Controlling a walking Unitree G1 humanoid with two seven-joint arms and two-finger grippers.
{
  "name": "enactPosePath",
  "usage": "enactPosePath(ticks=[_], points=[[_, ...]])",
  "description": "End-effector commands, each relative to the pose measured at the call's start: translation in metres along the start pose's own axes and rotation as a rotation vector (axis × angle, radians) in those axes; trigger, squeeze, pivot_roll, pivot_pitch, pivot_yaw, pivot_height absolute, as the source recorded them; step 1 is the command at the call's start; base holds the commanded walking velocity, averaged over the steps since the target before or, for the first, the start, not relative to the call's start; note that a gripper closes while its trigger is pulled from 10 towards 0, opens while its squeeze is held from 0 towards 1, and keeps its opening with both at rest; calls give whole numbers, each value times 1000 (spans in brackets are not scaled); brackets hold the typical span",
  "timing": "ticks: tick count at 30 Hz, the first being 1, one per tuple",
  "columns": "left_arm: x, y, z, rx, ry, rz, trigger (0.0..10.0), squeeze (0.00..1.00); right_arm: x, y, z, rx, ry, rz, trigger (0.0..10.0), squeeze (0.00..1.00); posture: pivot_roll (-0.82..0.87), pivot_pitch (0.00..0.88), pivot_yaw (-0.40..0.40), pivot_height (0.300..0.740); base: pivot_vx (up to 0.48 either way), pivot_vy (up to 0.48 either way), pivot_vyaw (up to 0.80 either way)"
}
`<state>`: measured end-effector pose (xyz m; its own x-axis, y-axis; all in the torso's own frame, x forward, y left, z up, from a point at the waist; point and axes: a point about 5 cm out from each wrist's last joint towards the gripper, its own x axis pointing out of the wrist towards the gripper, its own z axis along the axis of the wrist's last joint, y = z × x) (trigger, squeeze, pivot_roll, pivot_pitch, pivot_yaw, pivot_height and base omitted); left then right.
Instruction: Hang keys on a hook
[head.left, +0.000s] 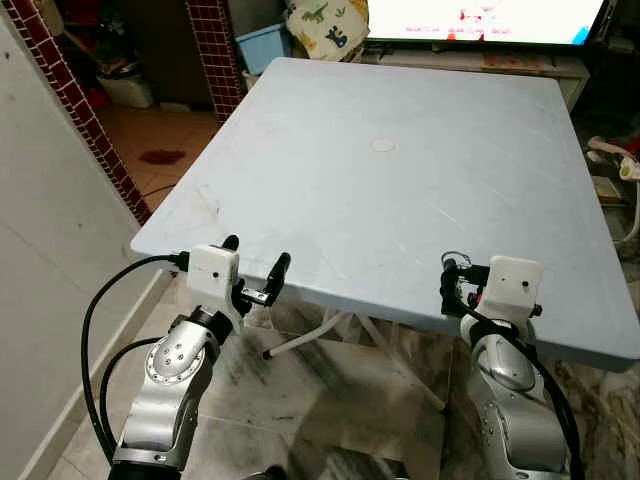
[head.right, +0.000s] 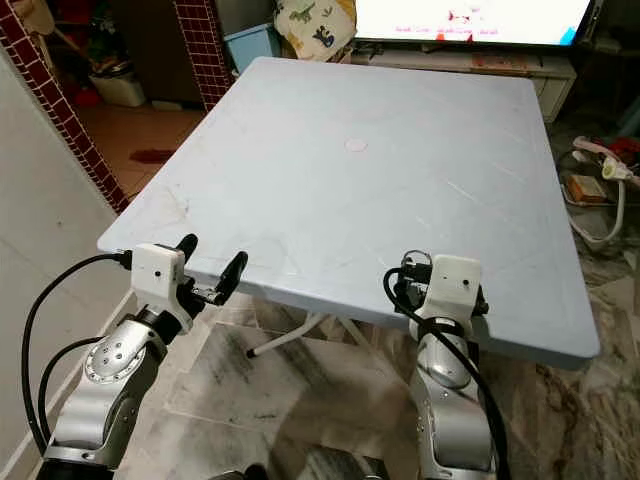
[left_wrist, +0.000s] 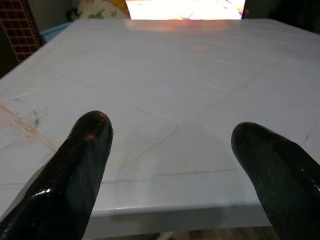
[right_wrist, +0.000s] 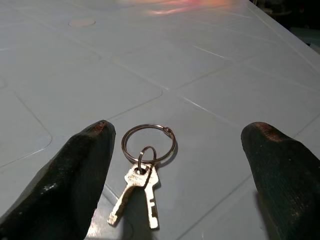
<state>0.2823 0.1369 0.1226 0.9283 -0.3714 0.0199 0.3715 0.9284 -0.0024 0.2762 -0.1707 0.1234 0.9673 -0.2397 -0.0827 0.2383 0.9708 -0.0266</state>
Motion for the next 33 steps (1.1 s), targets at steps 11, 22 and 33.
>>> enactPosePath(ticks=[11, 22, 33], points=[[-5, 1, -1, 26, 31, -18, 10000, 0, 4, 2, -9, 18, 68, -5, 10000, 0, -100, 123, 83, 740, 0, 0, 0], [-5, 1, -1, 34, 40, -28, 10000, 0, 29, -3, -8, -9, 69, 7, 10000, 0, -87, 125, 93, 740, 0, 0, 0], [-6, 2, 0, 42, 42, -26, 10000, 0, 38, 12, -16, 6, 95, 82, 0, 0, -78, 127, 95, 740, 0, 0, 0]])
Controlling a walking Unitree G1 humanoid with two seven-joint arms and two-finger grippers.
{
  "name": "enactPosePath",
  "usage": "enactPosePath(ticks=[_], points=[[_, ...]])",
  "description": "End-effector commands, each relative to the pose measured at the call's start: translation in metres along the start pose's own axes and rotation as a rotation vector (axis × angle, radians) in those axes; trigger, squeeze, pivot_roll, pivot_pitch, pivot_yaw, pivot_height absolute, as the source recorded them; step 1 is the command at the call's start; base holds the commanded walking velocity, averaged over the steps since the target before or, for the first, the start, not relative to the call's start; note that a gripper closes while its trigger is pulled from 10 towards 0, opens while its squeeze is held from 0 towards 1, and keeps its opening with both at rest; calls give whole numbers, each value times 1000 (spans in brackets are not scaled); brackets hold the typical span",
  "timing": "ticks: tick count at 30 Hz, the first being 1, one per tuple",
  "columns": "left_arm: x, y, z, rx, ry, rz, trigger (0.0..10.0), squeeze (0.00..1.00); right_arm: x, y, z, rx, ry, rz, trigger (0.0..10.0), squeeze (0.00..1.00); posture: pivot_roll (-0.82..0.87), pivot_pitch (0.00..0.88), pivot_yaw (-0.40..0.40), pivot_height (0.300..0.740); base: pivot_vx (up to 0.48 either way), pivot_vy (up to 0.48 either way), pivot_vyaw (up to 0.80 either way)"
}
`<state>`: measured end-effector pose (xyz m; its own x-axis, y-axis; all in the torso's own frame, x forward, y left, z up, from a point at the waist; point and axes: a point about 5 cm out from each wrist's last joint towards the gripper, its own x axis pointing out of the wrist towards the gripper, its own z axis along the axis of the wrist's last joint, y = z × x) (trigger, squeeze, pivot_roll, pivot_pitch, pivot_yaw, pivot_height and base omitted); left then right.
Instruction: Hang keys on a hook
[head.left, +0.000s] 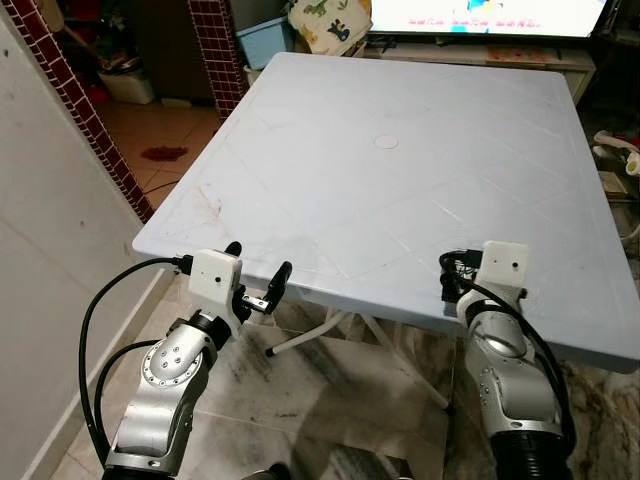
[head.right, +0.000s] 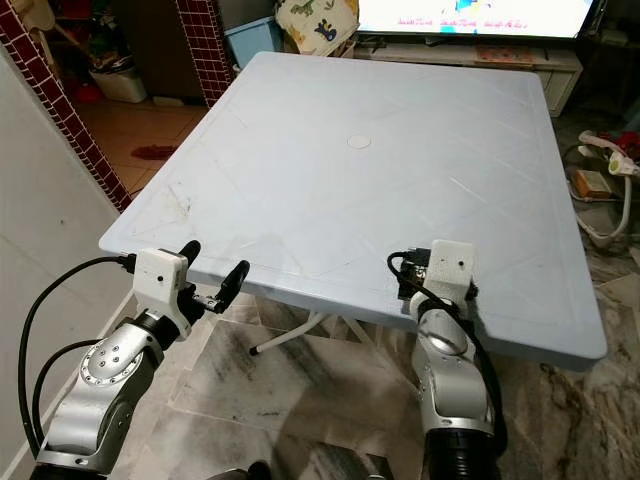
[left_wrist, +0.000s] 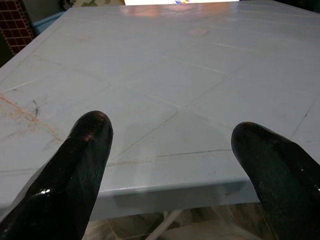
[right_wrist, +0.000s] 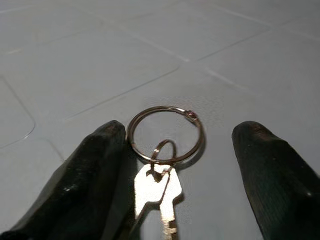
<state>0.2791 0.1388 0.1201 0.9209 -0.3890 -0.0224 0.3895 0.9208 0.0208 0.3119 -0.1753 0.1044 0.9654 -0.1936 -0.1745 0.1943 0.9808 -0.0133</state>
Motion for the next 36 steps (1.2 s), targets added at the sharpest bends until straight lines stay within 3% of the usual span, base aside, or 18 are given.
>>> enactPosePath(ticks=[1, 8, 26, 36], points=[[-2, 1, 3, 19, 0, -7, 10000, 0, 2, 9, -1, -7, 7, 38, 0, 0, -76, 126, 95, 740, 0, 0, 0], [-2, 1, 3, 23, 0, -8, 10000, 0, 4, 21, -3, -20, 8, 77, 0, 0, -74, 123, 95, 740, 0, 0, 0], [0, 1, 3, 30, -2, -6, 10000, 0, 6, 17, -10, -30, 41, 23, 0, 0, -70, 109, 88, 740, 0, 0, 0], [2, 1, 4, 29, -10, -2, 10000, 0, 6, 11, -5, -25, 8, -11, 0, 0, -76, 105, 87, 740, 0, 0, 0]])
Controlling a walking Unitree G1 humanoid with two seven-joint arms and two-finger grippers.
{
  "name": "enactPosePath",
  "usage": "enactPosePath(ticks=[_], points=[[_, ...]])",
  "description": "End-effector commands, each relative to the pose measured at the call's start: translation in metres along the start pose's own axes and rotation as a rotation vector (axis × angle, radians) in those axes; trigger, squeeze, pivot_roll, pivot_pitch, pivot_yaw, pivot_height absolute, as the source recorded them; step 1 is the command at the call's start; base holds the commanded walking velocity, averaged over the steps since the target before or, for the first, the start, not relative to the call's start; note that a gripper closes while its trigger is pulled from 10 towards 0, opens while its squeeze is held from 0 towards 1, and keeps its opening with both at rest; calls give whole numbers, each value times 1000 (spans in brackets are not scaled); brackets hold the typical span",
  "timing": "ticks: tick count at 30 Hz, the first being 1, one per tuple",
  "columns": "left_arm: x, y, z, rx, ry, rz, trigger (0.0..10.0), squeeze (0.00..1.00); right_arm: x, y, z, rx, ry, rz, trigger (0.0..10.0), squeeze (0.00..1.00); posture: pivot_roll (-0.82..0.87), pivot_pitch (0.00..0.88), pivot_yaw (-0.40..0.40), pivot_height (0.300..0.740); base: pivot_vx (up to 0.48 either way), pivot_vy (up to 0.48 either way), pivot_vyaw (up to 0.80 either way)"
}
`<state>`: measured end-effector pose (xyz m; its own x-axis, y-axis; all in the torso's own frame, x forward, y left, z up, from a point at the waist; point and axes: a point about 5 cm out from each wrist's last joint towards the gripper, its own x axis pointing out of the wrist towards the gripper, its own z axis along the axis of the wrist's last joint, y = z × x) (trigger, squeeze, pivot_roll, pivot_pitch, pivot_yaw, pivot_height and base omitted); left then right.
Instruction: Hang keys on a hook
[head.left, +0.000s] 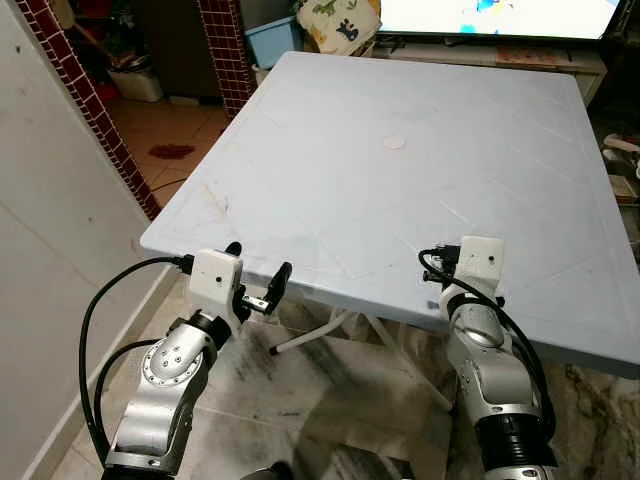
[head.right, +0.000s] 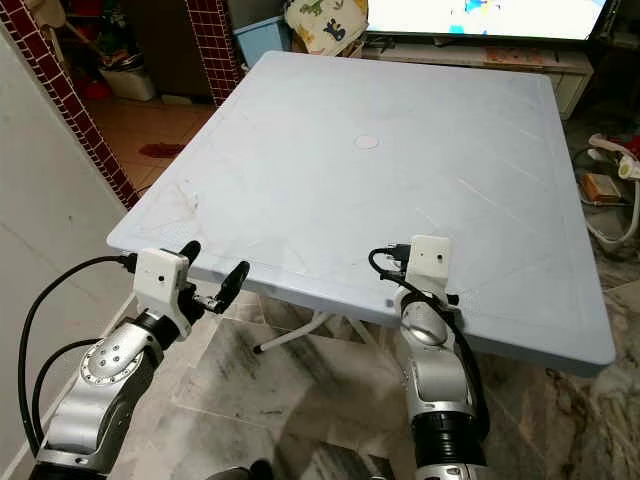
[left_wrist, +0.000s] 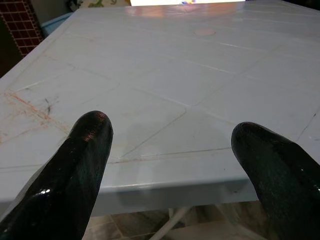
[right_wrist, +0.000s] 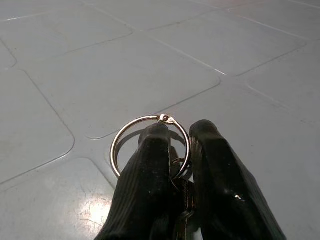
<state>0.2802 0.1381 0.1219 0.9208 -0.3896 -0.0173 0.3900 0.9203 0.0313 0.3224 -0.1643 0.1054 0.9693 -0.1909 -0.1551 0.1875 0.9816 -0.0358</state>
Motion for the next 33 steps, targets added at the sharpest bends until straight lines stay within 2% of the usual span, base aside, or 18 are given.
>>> enactPosePath(ticks=[1, 8, 9, 11, 13, 15, 16, 17, 18, 19, 20, 33], points=[[1, 1, 2, 18, -5, -1, 10000, 0, -2, -2, -8, -3, 26, -13, 0, 0, -76, 105, 87, 740, 0, 0, 0], [3, 2, 3, 21, -12, 10, 10000, 0, -2, -4, 3, -18, -47, -30, 0, 0, -80, 103, 88, 740, 0, 0, 0], [3, 2, 3, 22, -14, 11, 10000, 0, -3, -4, 5, -12, -63, -29, 196, 0, -80, 103, 88, 740, 0, 0, 0], [3, 3, 3, 23, -16, 13, 10000, 0, -3, -3, 10, -24, -106, -23, 1294, 0, -81, 102, 87, 740, 0, 0, 0], [4, 3, 3, 23, -17, 14, 10000, 0, -3, -2, 13, -35, -131, -21, 1451, 0, -82, 102, 87, 740, 0, 0, 0], [4, 3, 4, 24, -22, 17, 10000, 0, -5, -1, 20, -70, -184, -22, 2275, 0, -83, 99, 86, 740, 0, 0, 0], [4, 3, 4, 25, -22, 18, 10000, 0, -5, -1, 21, -71, -192, -23, 2235, 0, -83, 99, 86, 740, 0, 0, 0], [4, 3, 4, 24, -24, 19, 10000, 0, -5, -1, 22, -65, -194, -27, 1608, 0, -83, 99, 86, 740, 0, 0, 0], [4, 3, 4, 24, -25, 19, 10000, 0, -5, -1, 22, -63, -193, -28, 1608, 0, -83, 99, 86, 740, 0, 0, 0], [5, 2, 4, 25, -25, 18, 10000, 0, -5, -1, 22, -60, -192, -27, 1059, 0, -84, 99, 86, 740, 0, 0, 0], [5, 2, 4, 26, -26, 16, 10000, 0, -5, -1, 22, -56, -195, -26, 0, 0, -84, 98, 87, 740, 0, 0, 0], [8, 3, 6, 26, -41, 14, 10000, 0, -6, 4, 33, -99, -280, -10, 0, 0, -90, 94, 94, 740, 0, 0, 0]])
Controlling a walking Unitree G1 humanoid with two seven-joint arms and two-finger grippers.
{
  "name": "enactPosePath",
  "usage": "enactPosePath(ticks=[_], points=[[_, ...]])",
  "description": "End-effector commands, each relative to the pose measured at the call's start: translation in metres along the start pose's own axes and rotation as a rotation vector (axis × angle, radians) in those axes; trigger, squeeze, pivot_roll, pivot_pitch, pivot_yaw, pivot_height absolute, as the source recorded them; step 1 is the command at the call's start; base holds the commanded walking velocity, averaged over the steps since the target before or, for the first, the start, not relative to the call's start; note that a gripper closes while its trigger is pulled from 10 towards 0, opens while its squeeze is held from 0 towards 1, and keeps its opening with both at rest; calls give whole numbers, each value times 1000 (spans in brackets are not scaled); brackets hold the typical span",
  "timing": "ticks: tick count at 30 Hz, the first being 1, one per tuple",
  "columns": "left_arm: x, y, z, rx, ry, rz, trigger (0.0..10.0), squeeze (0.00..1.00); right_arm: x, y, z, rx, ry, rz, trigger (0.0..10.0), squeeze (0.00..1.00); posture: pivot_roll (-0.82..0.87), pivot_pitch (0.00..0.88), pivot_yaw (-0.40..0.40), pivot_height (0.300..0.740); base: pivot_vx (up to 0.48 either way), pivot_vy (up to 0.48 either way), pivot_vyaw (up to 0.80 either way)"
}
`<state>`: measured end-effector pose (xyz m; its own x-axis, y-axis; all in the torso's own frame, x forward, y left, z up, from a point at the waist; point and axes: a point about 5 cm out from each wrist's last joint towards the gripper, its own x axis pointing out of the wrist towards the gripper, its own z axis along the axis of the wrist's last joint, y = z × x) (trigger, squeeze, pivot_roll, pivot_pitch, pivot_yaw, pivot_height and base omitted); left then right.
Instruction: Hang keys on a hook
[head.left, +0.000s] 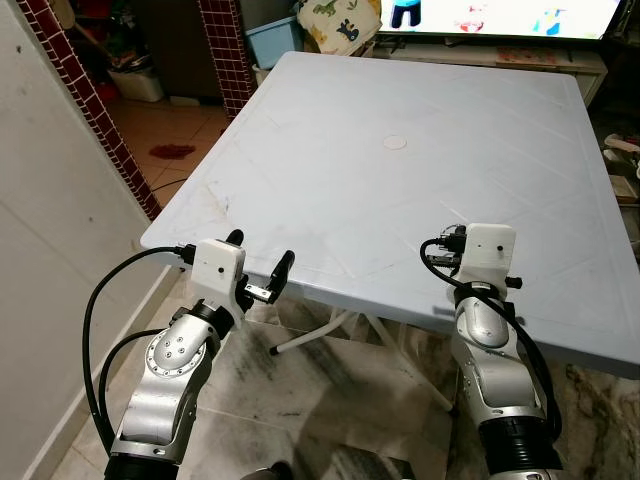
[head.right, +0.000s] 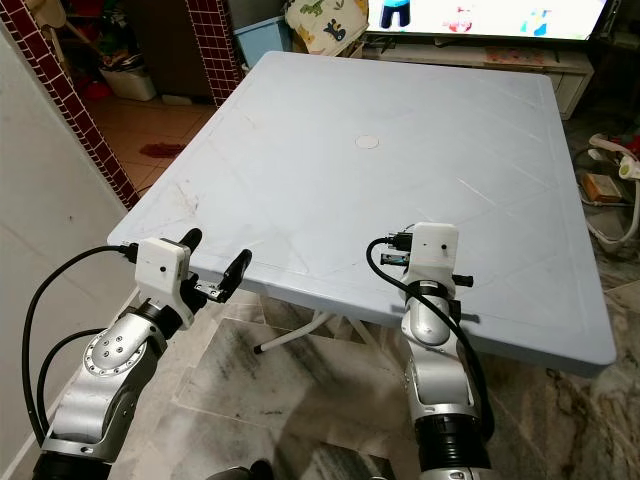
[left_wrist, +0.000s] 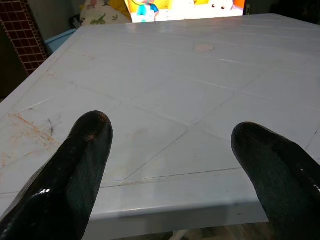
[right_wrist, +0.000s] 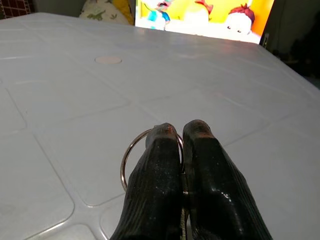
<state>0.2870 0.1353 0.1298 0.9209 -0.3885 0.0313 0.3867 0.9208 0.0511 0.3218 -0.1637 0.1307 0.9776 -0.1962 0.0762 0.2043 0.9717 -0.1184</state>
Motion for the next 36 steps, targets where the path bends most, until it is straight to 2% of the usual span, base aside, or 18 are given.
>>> enactPosePath(ticks=[1, 2, 3, 5, 6, 9, 10, 19, 21, 24, 25, 26, 27, 29, 30, 34, 35, 36], points=[[1, 2, -1, 4, 5, 10, 10000, 0, 0, 5, 11, -32, -64, 21, 1137, 0, -90, 95, 95, 740, 0, 0, 0], [1, 2, -1, 4, 5, 10, 10000, 0, 0, 5, 11, -32, -64, 21, 1137, 0, -90, 95, 95, 740, 0, 0, 0], [1, 2, -1, 4, 4, 9, 10000, 0, -1, 7, 15, -81, -106, 36, 3333, 0, -91, 93, 92, 740, 0, 0, 0], [1, 1, -1, 5, 3, 9, 10000, 0, -2, 10, 19, -126, -149, 49, 3216, 0, -91, 94, 92, 740, 0, 0, 0], [1, 1, -1, 6, 2, 9, 10000, 0, -4, 12, 25, -195, -206, 52, 4549, 0, -92, 94, 90, 740, 0, 0, 0], [2, 1, -1, 6, -2, 10, 10000, 0, -7, 16, 35, -274, -300, 70, 4627, 0, -92, 94, 88, 740, 0, 0, 0], [2, 1, -1, 3, -7, 15, 10000, 0, -8, 18, 38, -317, -339, 77, 9647, 0, -91, 95, 85, 740, 0, 0, 0], [1, -1, -2, -4, -11, 16, 10000, 0, -10, 24, 41, -450, -411, 127, 10000, 0, -91, 94, 82, 740, 0, 0, 0], [1, -1, -2, -5, -11, 15, 10000, 0, -9, 29, 40, -339, -367, 178, 10000, 0, -90, 95, 82, 740, 0, 0, 0], [1, -1, -2, -5, -8, 11, 10000, 0, -4, 32, 39, 30, -213, 212, 10000, 0, -91, 96, 82, 740, 0, 0, 0], [1, -1, -2, -5, -8, 11, 10000, 0, -4, 32, 39, 30, -213, 212, 10000, 0, -91, 96, 82, 740, 0, 0, 0], [1, -1, -3, -5, -7, 9, 10000, 0, -2, 34, 40, 205, -153, 235, 10000, 0, -93, 95, 83, 740, 0, 0, 0], [1, -1, -3, -5, -6, 7, 10000, 0, -1, 35, 41, 285, -133, 248, 10000, 0, -93, 95, 83, 740, 0, 0, 0], [1, -1, -3, -4, -5, 6, 10000, 0, 0, 37, 42, 371, -112, 274, 10000, 0, -94, 94, 85, 740, 0, 0, 0], [1, -1, -3, -4, -6, 6, 10000, 0, 0, 38, 42, 382, -110, 289, 10000, 0, -93, 92, 86, 740, 0, 0, 0], [2, -1, -3, 0, -7, 5, 10000, 0, -1, 40, 40, 259, -133, 303, 10000, 0, -92, 90, 88, 740, 0, 0, 0], [2, -1, -3, 1, -7, 5, 10000, 0, -2, 39, 39, 162, -157, 292, 10000, 0, -90, 89, 89, 740, 0, 0, 0], [2, 0, -3, 4, -6, 5, 10000, 0, -3, 38, 38, -31, -215, 273, 10000, 0, -89, 88, 90, 740, 0, 0, 0]])
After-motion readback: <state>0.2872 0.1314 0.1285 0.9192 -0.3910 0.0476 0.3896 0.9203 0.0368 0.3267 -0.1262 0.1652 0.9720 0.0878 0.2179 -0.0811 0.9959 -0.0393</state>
